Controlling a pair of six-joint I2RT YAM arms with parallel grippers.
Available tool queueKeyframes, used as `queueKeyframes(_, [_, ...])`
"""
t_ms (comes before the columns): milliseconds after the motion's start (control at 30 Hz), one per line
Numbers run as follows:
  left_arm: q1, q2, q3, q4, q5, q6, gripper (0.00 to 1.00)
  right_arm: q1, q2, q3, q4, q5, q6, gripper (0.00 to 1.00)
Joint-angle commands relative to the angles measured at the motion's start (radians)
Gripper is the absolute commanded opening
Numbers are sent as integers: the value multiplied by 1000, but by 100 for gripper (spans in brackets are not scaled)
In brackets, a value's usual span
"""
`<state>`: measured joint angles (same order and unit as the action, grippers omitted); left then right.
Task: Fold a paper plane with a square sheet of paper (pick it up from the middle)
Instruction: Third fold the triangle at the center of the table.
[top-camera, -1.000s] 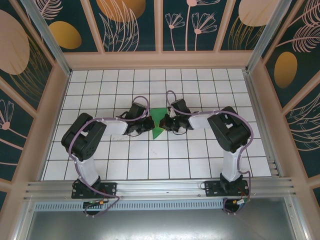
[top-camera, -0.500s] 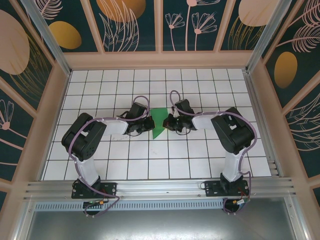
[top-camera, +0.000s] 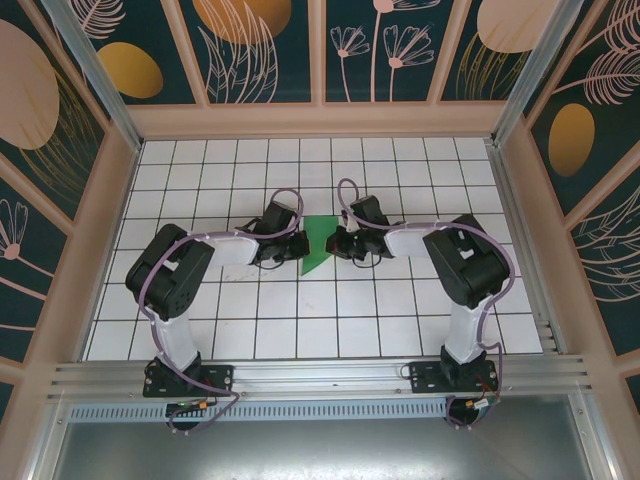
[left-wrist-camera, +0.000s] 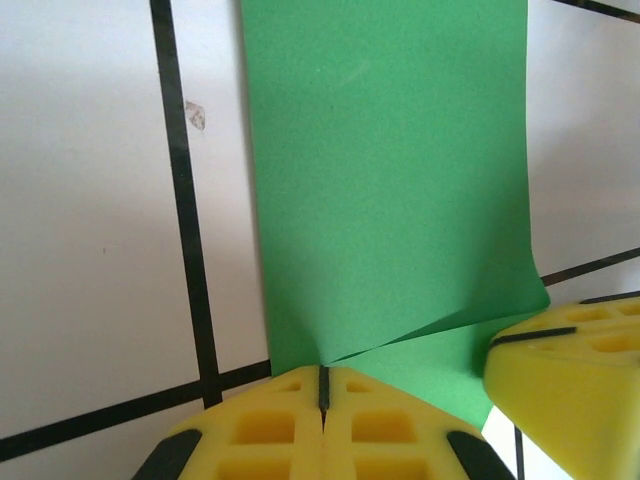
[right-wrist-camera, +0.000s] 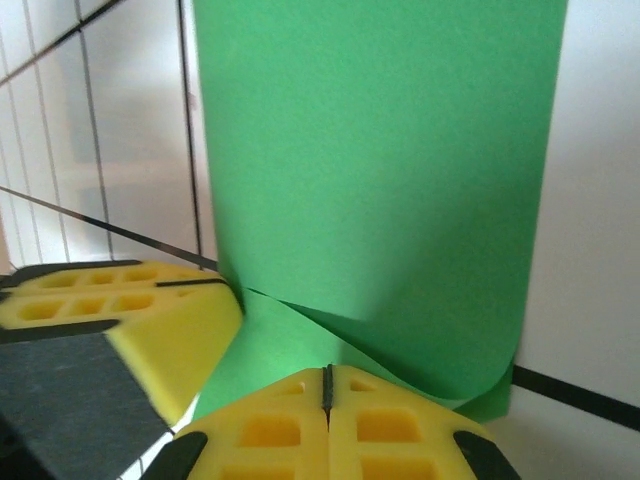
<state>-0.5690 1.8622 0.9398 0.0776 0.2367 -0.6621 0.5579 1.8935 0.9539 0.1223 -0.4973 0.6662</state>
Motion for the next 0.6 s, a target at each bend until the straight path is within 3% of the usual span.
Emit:
queueKeyframes(0, [11, 58, 3, -96, -77, 53, 0, 4, 16, 20, -48, 20, -24, 0])
queueKeyframes(133, [11, 64, -6, -101, -85, 46, 0, -5, 8, -25, -55, 54, 8, 0])
queueKeyframes(400, [11, 68, -21, -143, -126, 43, 0, -123, -81, -111, 2, 51, 89, 0])
queueKeyframes(567, [12, 63, -11, -127, -106, 52, 0, -104, -149, -92, 2, 55, 68, 0])
